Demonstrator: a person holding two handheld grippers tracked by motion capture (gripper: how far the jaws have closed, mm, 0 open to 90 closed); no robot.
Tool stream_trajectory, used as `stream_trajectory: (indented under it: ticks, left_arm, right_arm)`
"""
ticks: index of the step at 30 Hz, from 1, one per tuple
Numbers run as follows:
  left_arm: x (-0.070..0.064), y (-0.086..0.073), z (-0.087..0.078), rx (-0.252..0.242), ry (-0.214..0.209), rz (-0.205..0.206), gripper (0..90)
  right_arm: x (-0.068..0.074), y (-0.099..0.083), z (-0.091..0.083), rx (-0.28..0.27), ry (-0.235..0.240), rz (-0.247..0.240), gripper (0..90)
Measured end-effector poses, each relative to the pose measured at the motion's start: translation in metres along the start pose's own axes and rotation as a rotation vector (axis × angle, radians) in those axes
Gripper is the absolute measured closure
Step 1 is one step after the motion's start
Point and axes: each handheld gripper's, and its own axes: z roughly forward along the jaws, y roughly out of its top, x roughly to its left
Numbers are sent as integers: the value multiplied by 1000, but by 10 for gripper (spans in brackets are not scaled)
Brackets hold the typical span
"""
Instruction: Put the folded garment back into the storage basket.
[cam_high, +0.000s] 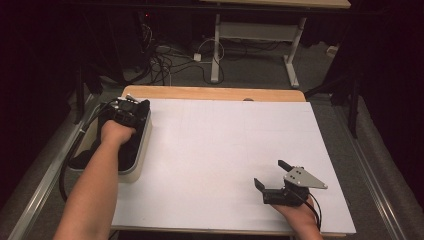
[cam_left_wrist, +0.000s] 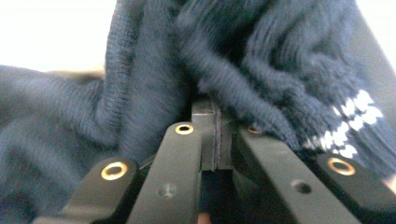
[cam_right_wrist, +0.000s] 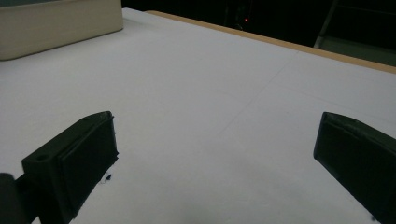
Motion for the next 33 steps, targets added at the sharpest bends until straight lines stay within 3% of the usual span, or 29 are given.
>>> stream_trajectory:
  ticks: [3,7,9,13,18,22,29,33]
  left_arm:
    - [3,-2,5,-6,-23,-12,865]
    - [3,-2,3,4,-11,0,864]
    - [2,-2,-4,18,21,19,863]
    - [6,-10,-22,31,39,2,860]
    - [14,-24,-46,56,66,-32,828]
    - [19,-39,-58,122,79,-61,737]
    - [17,-63,-66,266,56,-67,449]
    - [11,-71,-69,341,68,-80,306]
  right_arm:
    - [0,-1,2,6,5,-3,2]
    - [-2,-1,4,19,10,-1,2]
    - [-4,-2,5,36,8,-1,2]
    - [-12,-3,2,48,0,15,2]
    - [-15,-5,-7,32,-15,-18,2]
    - [-16,-7,-15,-12,-7,-8,2]
    - [-20,-9,-20,-53,23,-13,2]
    - [-19,-10,-18,-56,38,-22,2]
